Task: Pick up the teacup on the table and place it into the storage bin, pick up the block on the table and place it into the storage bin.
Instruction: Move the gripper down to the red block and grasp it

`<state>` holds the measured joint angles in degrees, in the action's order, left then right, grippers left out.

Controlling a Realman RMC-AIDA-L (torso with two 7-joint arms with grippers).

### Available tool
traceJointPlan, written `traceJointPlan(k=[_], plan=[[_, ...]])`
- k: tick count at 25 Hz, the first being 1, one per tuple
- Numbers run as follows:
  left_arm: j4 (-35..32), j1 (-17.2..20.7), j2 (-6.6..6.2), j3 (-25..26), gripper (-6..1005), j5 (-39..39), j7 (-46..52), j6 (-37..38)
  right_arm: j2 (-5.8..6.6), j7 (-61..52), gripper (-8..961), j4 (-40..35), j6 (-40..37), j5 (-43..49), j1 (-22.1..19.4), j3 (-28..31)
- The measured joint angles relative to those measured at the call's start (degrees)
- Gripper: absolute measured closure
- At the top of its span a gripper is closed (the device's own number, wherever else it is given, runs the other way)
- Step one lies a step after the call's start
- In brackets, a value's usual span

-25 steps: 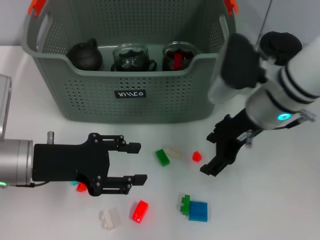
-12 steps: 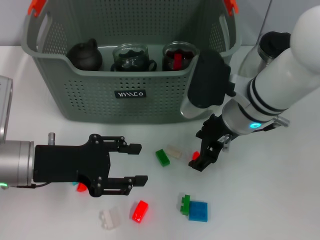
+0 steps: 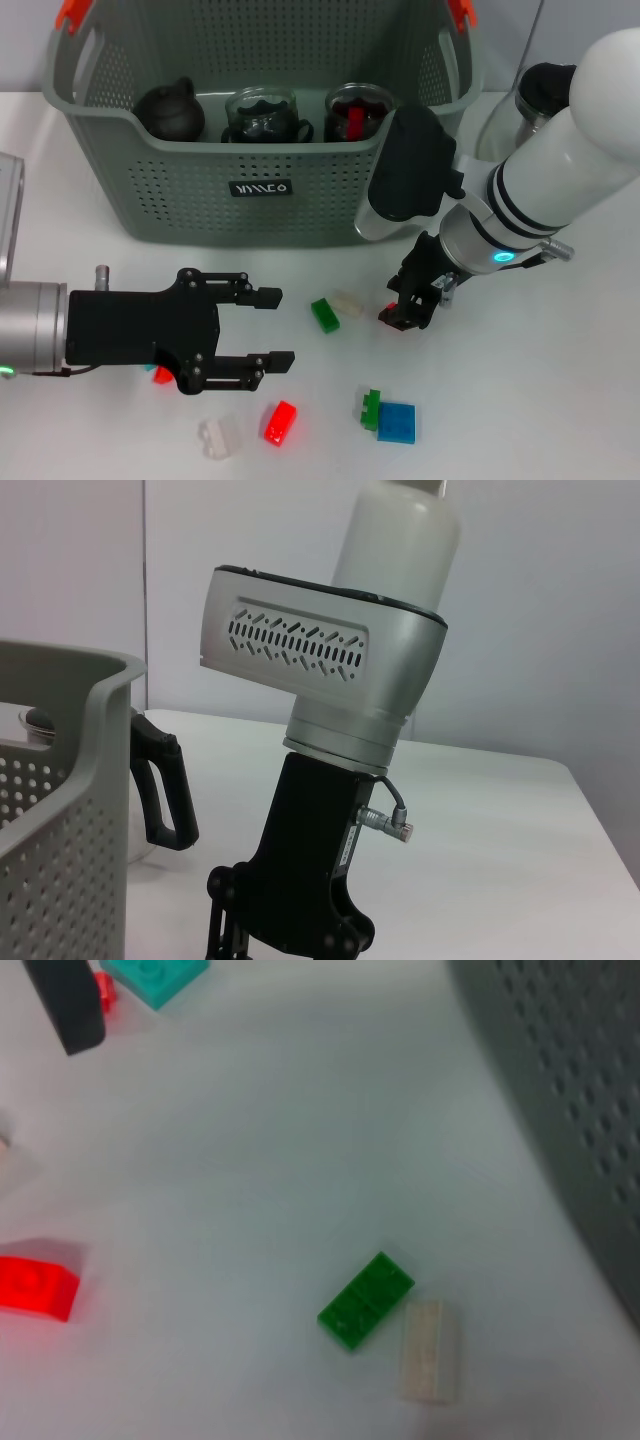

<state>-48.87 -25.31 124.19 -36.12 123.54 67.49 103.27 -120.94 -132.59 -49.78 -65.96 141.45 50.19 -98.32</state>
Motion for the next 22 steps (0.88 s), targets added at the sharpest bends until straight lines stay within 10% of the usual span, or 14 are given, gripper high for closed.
traceJointPlan(k=[12, 22], plan=[[0.0, 0.0, 0.00, 0.0, 325, 0.1, 0.0, -0.3, 0.00, -0.4, 677, 0.9, 0.0, -0.6, 0.4, -0.4], [0.0, 0.1, 0.00, 0.0, 324, 0.2, 0.0, -0.4, 0.03, -0.2, 667, 1.4, 0.2, -0.7, 0.8, -0.5]])
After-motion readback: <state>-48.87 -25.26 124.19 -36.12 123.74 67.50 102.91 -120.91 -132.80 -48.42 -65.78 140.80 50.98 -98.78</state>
